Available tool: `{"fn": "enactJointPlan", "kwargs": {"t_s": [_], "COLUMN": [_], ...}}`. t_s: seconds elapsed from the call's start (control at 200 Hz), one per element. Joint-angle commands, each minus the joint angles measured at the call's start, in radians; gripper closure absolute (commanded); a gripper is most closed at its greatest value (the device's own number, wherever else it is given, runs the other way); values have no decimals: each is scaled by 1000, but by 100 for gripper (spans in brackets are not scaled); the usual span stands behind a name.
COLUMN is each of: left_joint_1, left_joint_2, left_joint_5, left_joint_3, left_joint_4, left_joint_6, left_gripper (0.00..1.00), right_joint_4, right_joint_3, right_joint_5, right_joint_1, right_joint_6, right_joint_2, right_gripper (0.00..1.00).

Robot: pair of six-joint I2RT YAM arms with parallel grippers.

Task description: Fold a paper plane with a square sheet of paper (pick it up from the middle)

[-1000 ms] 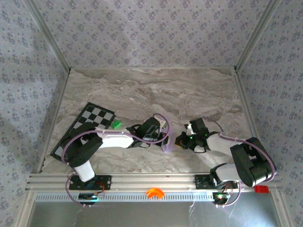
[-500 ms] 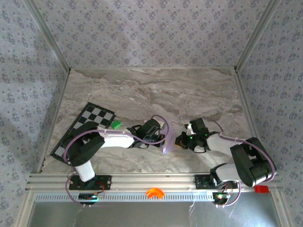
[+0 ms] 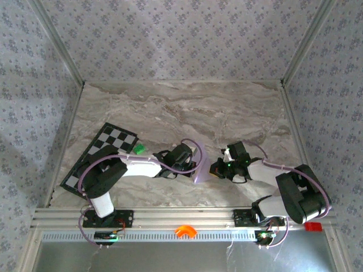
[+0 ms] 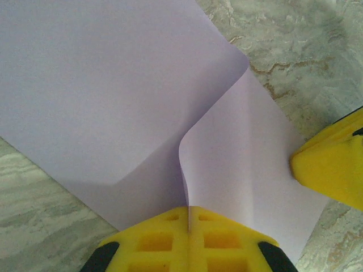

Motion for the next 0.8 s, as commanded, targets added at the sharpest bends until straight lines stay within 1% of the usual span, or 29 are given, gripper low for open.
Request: {"fn": "enactJointPlan", "kwargs": {"t_s": [0.0,0.62,0.795], "left_joint_1": [8,8,9], "left_joint_2": [14,16,28], "left_joint_5": [-19,-40,-17], "left_joint_3": [30,23,33], "left_joint_4": [-17,-7,-5], "left_joint_6": [17,19,27], "left_gripper": [100,100,100], "right_joint_4": [-106,-106,-103], "right_joint_3": [-22,-22,-22], "right_joint_5": [81,82,80], "right_joint_1": [5,4,4], "right_joint_6": [-22,-23,-20], "right_joint_2": [22,25,27], "right_gripper": [99,98,98]}}
